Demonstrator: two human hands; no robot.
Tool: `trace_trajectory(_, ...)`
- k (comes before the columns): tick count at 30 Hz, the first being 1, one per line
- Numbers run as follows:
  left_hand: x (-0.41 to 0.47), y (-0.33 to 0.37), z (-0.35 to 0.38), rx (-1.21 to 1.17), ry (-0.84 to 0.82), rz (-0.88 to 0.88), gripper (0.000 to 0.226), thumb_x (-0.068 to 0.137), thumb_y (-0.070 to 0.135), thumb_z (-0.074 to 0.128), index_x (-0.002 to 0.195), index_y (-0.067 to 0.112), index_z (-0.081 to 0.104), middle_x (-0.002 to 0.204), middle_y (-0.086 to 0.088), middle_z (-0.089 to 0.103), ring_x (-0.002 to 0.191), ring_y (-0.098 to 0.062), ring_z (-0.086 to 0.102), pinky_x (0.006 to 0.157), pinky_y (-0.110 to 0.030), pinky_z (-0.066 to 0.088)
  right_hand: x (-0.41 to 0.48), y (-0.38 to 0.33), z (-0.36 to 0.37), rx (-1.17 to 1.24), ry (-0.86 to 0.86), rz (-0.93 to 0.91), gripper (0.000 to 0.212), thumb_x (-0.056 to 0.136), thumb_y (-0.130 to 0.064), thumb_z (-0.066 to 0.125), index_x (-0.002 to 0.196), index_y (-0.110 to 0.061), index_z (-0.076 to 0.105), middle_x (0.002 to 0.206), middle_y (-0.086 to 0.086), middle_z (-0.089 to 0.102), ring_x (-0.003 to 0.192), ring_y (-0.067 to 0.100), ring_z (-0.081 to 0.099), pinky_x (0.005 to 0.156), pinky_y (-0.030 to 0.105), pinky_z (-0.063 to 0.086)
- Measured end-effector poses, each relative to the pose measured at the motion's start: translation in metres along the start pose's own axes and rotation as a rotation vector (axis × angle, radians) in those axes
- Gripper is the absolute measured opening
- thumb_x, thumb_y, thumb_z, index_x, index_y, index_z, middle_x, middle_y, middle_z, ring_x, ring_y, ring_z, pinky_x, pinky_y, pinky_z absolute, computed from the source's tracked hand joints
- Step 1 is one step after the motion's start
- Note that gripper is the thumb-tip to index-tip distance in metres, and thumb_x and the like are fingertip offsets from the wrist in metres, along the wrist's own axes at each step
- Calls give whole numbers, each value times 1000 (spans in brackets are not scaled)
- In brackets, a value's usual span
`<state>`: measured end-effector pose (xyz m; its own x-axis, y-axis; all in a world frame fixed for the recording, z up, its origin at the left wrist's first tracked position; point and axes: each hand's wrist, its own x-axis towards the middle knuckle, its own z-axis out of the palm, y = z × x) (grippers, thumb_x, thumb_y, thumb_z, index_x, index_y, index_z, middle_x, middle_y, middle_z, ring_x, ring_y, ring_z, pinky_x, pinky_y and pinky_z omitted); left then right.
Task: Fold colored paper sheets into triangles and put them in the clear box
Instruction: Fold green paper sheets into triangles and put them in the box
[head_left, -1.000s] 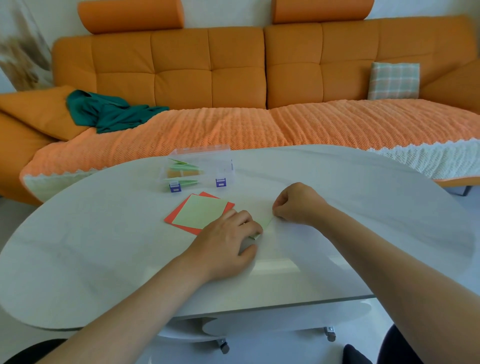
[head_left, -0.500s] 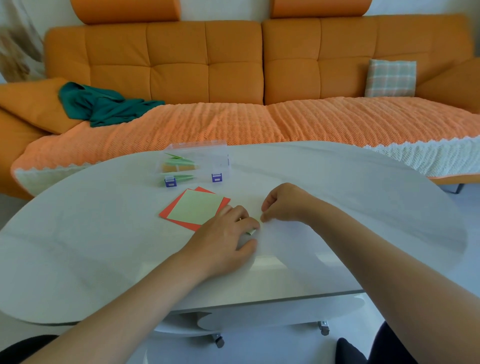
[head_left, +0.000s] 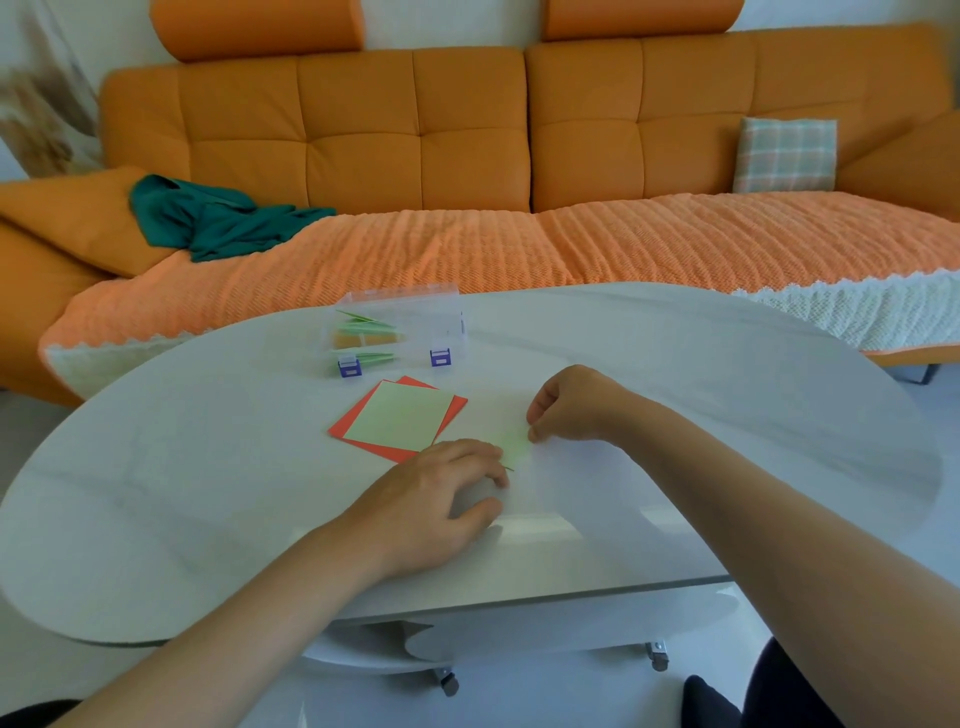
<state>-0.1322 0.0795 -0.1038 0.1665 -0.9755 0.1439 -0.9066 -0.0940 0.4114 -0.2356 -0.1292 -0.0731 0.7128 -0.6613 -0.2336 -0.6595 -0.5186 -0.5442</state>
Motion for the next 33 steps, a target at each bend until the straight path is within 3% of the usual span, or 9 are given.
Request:
trace_trajectory(7, 25, 3, 6, 26, 118, -18, 29, 88, 38, 67, 113, 27, 59, 110, 14, 56, 107, -9, 48, 97, -29, 40, -5, 1, 5, -11, 5, -115, 13, 81, -18, 69, 87, -30, 72, 79, -13, 62, 76, 9, 60, 64, 22, 47)
trace_trajectory(12, 43, -4, 7, 114, 215, 36, 26, 85, 35, 69, 110, 28, 67, 102, 14, 62, 92, -12, 51, 93, -32, 39, -9, 6, 6, -67, 14, -297, 22, 83, -21, 65, 94, -39, 70, 100, -11, 59, 83, 5, 57, 74, 22, 48)
trace_trajectory(15, 48, -11, 3, 146, 198, 97, 19, 85, 29, 66, 102, 22, 70, 92, 9, 67, 83, -17, 56, 82, -33, 47, -11, 13, 6, -132, 4, -415, 22, 83, -28, 69, 97, -45, 68, 108, -13, 54, 86, 2, 54, 81, 23, 45)
trace_trajectory(18, 52, -18, 0, 110, 160, 108, 22, 82, 27, 63, 101, 21, 71, 89, 8, 65, 81, -15, 56, 74, -27, 44, -12, 17, 7, -169, -5, -475, 22, 83, -39, 74, 104, -42, 68, 110, -15, 52, 81, -3, 51, 83, 25, 46)
trace_trajectory(23, 56, -24, -7, 7, 92, 78, 25, 81, 32, 73, 105, 27, 67, 93, 13, 61, 86, -4, 53, 77, -15, 41, -10, 16, 8, -138, 16, -499, 24, 84, -41, 76, 107, -38, 71, 100, -19, 58, 75, -3, 50, 69, 16, 37)
trace_trajectory(28, 52, -24, -9, 39, 106, 136, 21, 80, 30, 68, 100, 24, 68, 88, 10, 64, 82, -9, 56, 74, -27, 49, -7, 17, 10, -134, 13, -487, 27, 83, -43, 76, 109, -38, 72, 96, -17, 61, 77, -2, 51, 69, 15, 36)
trace_trajectory(33, 50, -24, -11, 29, 114, 155, 22, 79, 26, 67, 101, 22, 70, 87, 10, 64, 80, -7, 57, 73, -27, 49, -8, 17, 16, -262, 83, -614, 26, 86, -49, 70, 108, -35, 72, 93, -17, 56, 71, -1, 49, 69, 23, 40)
